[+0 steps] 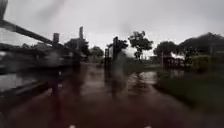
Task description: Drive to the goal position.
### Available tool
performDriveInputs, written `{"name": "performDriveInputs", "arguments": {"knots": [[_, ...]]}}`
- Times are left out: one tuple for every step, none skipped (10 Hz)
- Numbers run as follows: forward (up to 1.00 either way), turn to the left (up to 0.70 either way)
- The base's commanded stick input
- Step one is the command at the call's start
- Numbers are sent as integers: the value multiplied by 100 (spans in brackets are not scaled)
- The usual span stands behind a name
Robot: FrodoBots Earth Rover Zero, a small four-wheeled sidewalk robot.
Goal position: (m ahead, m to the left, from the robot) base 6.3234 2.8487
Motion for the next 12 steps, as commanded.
{"name": "performDriveInputs", "arguments": {"knots": [[100,0],[100,0],[100,0],[100,0],[100,0],[100,0],[100,0],[100,0],[100,21],[100,38],[100,40],[100,35]]}}
